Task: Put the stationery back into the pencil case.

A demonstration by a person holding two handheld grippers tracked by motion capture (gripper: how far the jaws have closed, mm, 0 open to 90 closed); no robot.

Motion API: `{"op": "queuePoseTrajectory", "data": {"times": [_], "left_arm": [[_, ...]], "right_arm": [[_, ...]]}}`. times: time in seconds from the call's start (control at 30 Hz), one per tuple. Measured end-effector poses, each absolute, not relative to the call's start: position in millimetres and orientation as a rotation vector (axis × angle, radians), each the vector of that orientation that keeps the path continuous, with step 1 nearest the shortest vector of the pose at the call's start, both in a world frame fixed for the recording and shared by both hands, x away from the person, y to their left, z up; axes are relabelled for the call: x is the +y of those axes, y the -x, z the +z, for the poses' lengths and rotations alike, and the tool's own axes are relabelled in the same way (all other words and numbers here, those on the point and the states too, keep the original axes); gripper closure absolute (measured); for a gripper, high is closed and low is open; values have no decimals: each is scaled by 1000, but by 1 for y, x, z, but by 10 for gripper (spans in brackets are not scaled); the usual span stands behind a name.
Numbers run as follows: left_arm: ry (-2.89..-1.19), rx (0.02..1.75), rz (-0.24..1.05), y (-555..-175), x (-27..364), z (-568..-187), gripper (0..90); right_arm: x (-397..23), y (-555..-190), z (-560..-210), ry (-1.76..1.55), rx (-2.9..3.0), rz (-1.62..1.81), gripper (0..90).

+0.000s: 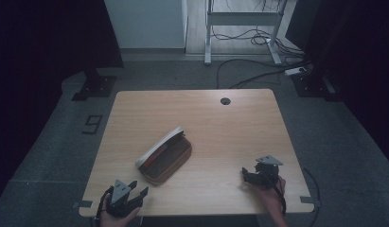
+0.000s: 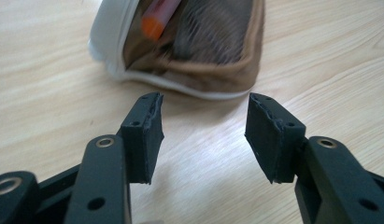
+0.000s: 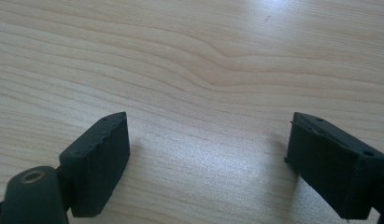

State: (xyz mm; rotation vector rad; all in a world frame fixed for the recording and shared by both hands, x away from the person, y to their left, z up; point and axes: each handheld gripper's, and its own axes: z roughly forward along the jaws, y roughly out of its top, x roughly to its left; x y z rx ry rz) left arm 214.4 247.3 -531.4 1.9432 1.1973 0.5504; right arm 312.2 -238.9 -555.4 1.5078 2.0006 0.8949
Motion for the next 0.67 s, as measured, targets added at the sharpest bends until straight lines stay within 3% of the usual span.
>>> {"op": "queuePoseTrajectory", "data": {"times": [0.67], "left_arm": [[-1953,1234,568,-219,259,-539,462]], "right_arm": [[-239,-312,-555,-1507,2001,895,128]]}}
